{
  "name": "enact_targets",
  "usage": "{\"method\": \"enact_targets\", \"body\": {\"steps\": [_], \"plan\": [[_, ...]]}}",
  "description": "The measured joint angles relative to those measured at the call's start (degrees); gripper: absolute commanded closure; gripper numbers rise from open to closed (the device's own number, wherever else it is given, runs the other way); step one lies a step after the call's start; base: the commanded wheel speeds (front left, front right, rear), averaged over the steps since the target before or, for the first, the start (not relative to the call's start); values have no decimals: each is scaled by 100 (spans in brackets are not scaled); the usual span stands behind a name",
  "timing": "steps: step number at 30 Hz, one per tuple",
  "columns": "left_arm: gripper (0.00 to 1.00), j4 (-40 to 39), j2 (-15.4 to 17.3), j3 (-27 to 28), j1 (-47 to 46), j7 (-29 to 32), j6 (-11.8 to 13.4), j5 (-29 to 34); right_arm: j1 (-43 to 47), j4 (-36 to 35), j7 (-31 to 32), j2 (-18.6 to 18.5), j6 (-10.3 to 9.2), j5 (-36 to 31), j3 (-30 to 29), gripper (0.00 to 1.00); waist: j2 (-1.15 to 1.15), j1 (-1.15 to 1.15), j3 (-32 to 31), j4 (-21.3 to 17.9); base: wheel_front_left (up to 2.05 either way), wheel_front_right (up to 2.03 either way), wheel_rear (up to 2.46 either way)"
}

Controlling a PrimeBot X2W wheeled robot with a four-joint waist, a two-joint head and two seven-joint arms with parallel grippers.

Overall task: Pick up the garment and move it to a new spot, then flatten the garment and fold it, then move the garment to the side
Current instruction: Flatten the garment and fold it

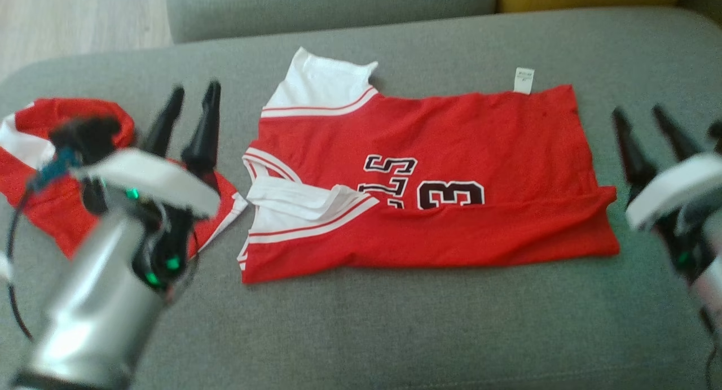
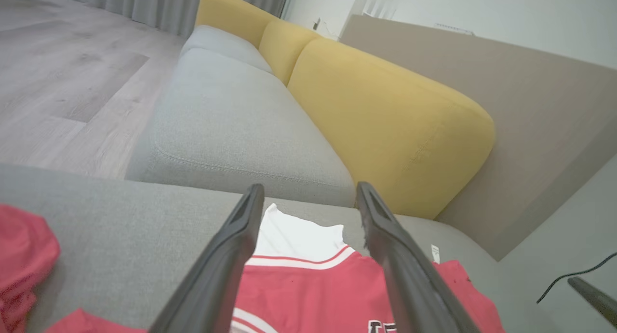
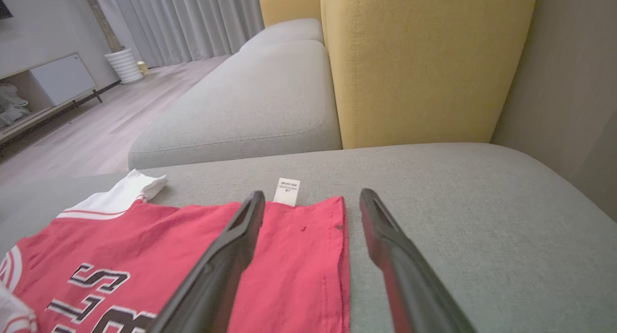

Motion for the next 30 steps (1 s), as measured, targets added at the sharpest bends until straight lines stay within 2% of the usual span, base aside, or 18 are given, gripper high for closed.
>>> {"method": "enact_targets", "body": {"steps": [5, 9, 13, 16, 20, 27, 30], "plan": [[0, -788, -567, 970, 1248, -3, 83, 736, 739, -186, -527, 358, 0, -691, -424, 0, 0, 0, -277, -39, 0, 0, 0], [0, -964, -1144, 1335, 2264, -20, -183, 1357, 1405, -589, -611, 694, 0, -1422, -1031, 0, 0, 0, -539, -56, 0, 0, 0], [0, -922, -1505, 1684, 3011, -20, -325, 2033, 2113, -1341, -612, 1084, 0, -2179, -1768, 0, 0, 0, -715, -87, 0, 0, 0], [0, -756, -1644, 1869, 3228, -20, -402, 2269, 2544, -1672, -620, 1381, 0, -2564, -2003, 0, 0, 0, -749, -122, 0, 0, 0], [0, -487, -1715, 1911, 3261, -20, -417, 2658, 2839, -1802, -621, 1570, 0, -2746, -2229, 0, 0, 0, -755, -134, 0, 0, 0], [0, 126, -1748, 1961, 3099, -20, -414, 3034, 2905, -2146, -558, 1713, 0, -2955, -2397, 0, 0, 0, -714, -201, 0, 0, 0], [0, 587, -1758, 1885, 2814, -19, -313, 3271, 2914, -2249, -490, 1735, 0, -2958, -2446, 0, 0, 0, -668, -238, 0, 0, 0]]}}
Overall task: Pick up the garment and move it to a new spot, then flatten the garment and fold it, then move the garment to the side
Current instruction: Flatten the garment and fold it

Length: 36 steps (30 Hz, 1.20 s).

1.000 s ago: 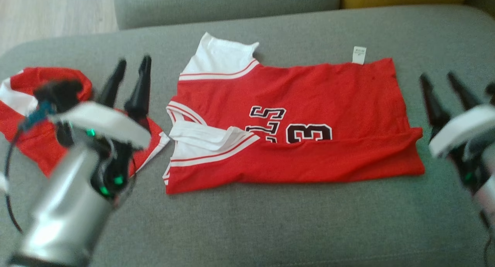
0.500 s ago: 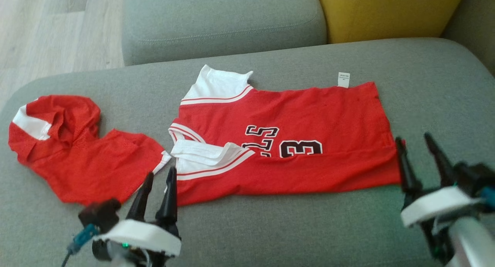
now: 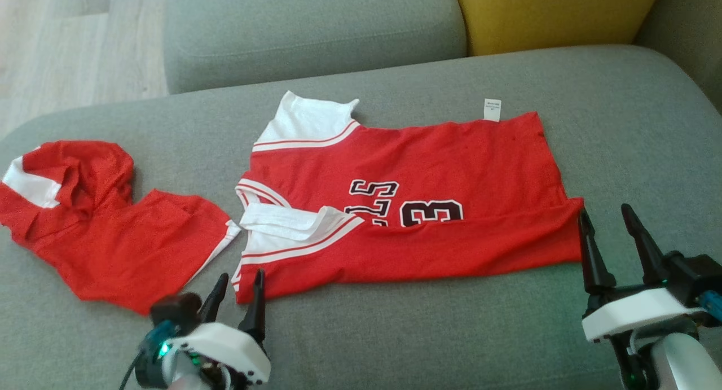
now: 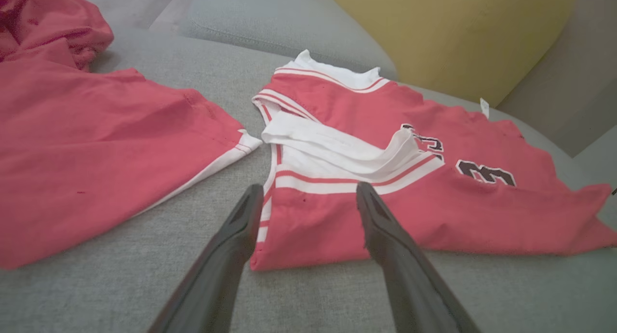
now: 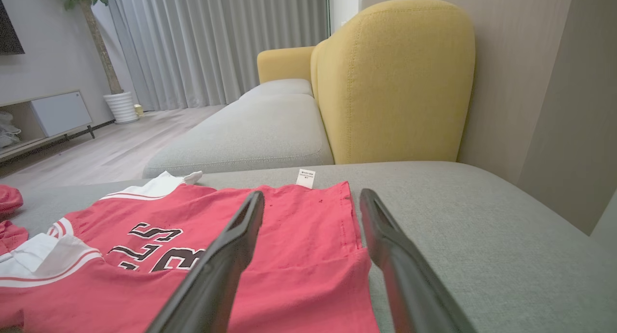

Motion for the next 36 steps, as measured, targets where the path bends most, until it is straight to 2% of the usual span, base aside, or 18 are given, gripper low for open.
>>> {"method": "enact_targets", "body": {"steps": [6, 11, 15, 17, 18, 19, 20, 25, 30, 36], "plan": [[0, 1006, -31, -153, -549, 88, 213, 216, 23, -172, 114, 3, 0, -55, -32, 0, 0, 0, 139, -93, 0, 0, 0], [0, 1660, -24, -198, -933, 177, 510, 385, 21, -278, 144, 20, 0, -56, -55, 0, 0, 0, 280, -167, 0, 0, 0], [0, 2013, -26, -266, -1221, 265, 548, 398, 21, -298, 152, 31, 0, -103, -91, 0, 0, 0, 358, -200, 0, 0, 0], [0, 2131, -27, -299, -1339, 286, 486, 398, 20, -298, 151, 29, 0, -222, -102, 0, 0, 0, 373, -203, 0, 0, 0], [40, 2191, -26, -309, -1381, 287, 423, 397, 20, -297, 151, 31, 0, -241, -118, 0, 0, 0, 377, -200, 0, 0, 0], [91, 2241, -27, -330, -1413, 286, 366, 396, 20, -289, 152, 32, 0, -255, -156, 0, 0, 0, 379, -196, 0, 0, 0], [100, 2264, -29, -346, -1435, 283, 321, 393, 19, -274, 178, 32, 0, -265, -213, 0, 0, 0, 379, -187, 0, 0, 0], [100, 2165, -57, -483, -1455, 109, 138, 388, -2, -25, 594, 212, 0, -304, -581, 0, 0, 0, 373, -97, 0, 0, 0], [100, 1352, -60, -494, -1438, 26, 27, 388, -153, 460, 1105, 547, 0, -214, -1016, 0, 0, 0, 390, 35, 0, 0, 0], [100, 469, -67, -553, -1261, 25, 3, 463, -548, 1109, 1573, 717, 0, -177, -1469, 0, 0, 1, 487, 187, 0, 0, 0]]}}
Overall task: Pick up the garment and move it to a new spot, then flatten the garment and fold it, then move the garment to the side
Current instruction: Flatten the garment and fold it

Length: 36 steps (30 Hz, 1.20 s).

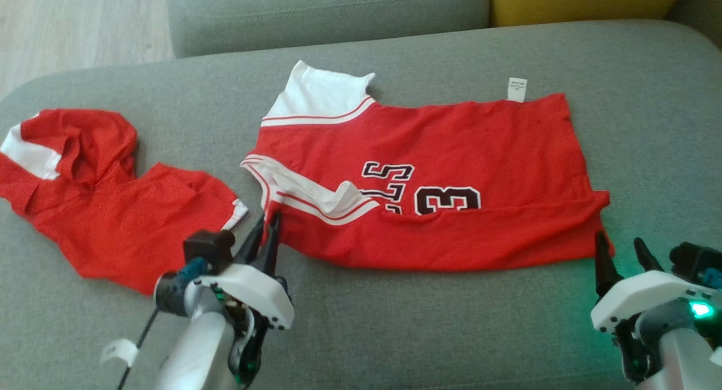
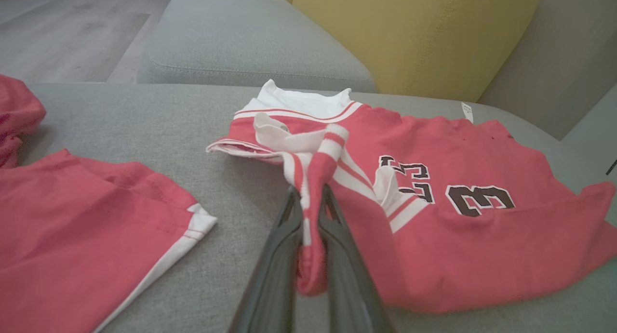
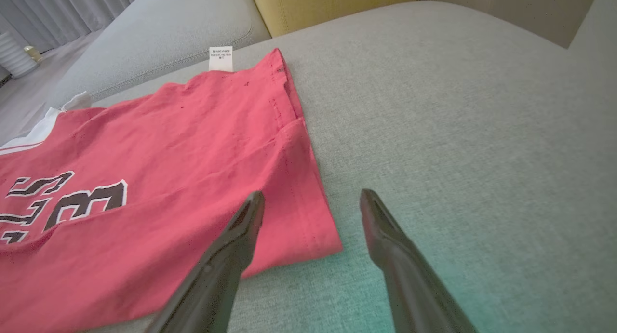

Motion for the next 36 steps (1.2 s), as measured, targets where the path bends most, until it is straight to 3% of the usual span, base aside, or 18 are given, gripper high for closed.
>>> {"method": "enact_targets", "body": {"steps": [14, 15, 16, 30, 36], "plan": [[100, -439, 1, -124, 148, -1, -5, 47, -778, 1045, 132, 81, 0, -119, -254, 0, 0, 0, 413, 170, 0, 0, 0], [100, -439, 1, -123, 148, -1, -3, 47, -816, 1103, 138, 87, 0, -73, -253, 45, 0, 0, 432, 178, 0, 0, 0], [100, -443, 1, -122, 148, -1, 3, 47, -855, 1140, 194, 88, 0, 16, -241, 100, 0, 0, 449, 183, 0, 0, 0], [100, -291, 33, -148, 148, -1, 60, 55, -789, 1088, 183, -220, 0, 315, 87, 100, 0, 0, 236, 102, 0, 0, 0], [100, -221, 80, -203, 466, 94, 104, 53, -376, 784, 594, -431, 0, 394, 96, 100, 0, 0, -32, 7, 0, 0, 0]]}}
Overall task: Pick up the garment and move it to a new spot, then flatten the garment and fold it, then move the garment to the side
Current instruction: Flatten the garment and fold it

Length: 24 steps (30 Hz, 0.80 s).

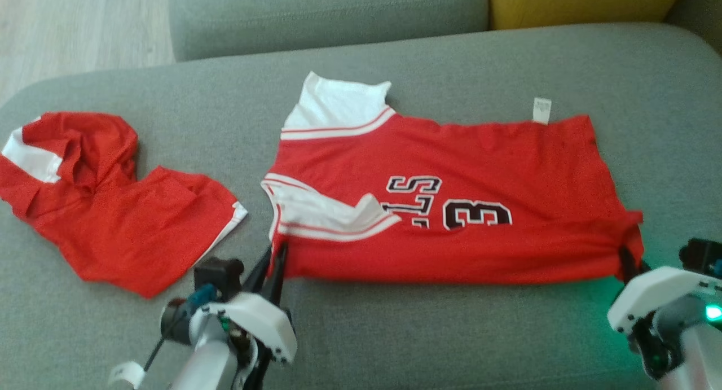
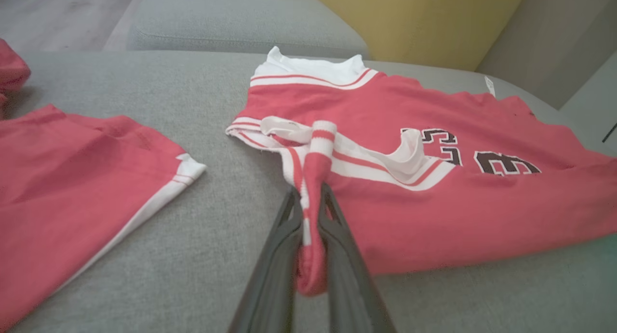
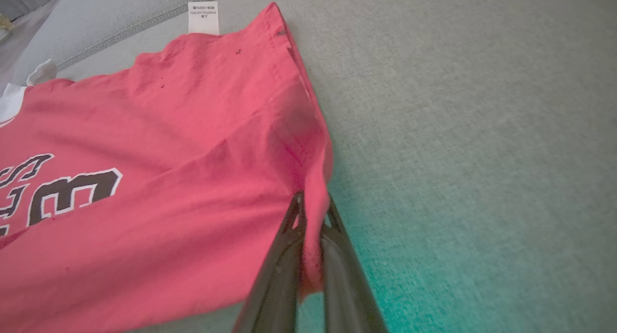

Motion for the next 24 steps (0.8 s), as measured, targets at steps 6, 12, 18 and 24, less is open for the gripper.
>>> {"method": "enact_targets", "body": {"steps": [6, 12, 18, 24], "plan": [[100, -5, 75, -93, 377, 391, 48, -37, 460, -459, 655, -93, 0, 223, 29, 100, 0, 0, -234, -55, 0, 0, 0], [100, -75, 226, -145, 872, 843, 49, -159, 990, -969, 1071, -94, 0, 335, -8, 100, 0, 0, -394, -103, 0, 0, 0], [27, -265, 265, -177, 947, 1012, 120, -214, 1181, -1380, 1226, -40, 0, 276, -194, 0, 0, 0, -422, -124, 0, 0, 0], [0, -393, 302, -76, 938, 860, 303, -216, 1177, -1793, 821, 87, 0, 3, -461, 0, 0, 0, -407, -141, 0, 0, 0]]}}
